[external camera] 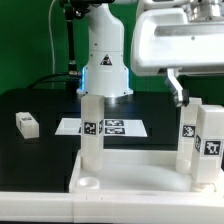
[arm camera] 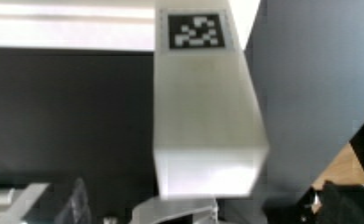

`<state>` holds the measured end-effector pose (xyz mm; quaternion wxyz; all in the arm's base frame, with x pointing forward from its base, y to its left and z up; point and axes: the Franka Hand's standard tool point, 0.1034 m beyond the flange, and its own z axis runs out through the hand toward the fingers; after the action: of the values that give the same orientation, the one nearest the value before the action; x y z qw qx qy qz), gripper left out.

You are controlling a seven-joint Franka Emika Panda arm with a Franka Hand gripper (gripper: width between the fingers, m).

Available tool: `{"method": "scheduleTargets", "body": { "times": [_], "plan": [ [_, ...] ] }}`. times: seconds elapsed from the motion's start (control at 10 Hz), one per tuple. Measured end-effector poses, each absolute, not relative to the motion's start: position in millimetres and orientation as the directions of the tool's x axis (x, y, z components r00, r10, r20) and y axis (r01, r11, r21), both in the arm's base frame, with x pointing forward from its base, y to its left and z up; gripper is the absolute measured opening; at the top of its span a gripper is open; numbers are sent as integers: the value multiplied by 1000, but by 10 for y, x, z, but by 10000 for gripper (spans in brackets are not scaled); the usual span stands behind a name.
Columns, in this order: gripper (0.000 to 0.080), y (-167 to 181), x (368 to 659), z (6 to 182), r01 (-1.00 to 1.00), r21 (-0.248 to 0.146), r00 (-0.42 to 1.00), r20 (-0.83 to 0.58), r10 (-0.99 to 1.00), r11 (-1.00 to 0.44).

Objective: Assemble desk

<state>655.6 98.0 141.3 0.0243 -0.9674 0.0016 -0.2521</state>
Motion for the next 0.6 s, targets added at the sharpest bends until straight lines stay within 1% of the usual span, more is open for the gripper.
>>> {"method": "scheduleTargets", "body": {
  "times": [0.1, 0.2, 0.3, 0.6],
  "plan": [
    [649, 990, 6551, 1383, 2, -66, 916, 400, -25, -998],
    [649, 976, 6596, 1391, 0, -70, 931, 365, -26, -998],
    [649, 974, 6585, 1349, -6, -80, 957, 289, -29, -997],
    [649, 946, 6620, 1301, -17, -96, 991, 128, -29, -995]
  ]
}}
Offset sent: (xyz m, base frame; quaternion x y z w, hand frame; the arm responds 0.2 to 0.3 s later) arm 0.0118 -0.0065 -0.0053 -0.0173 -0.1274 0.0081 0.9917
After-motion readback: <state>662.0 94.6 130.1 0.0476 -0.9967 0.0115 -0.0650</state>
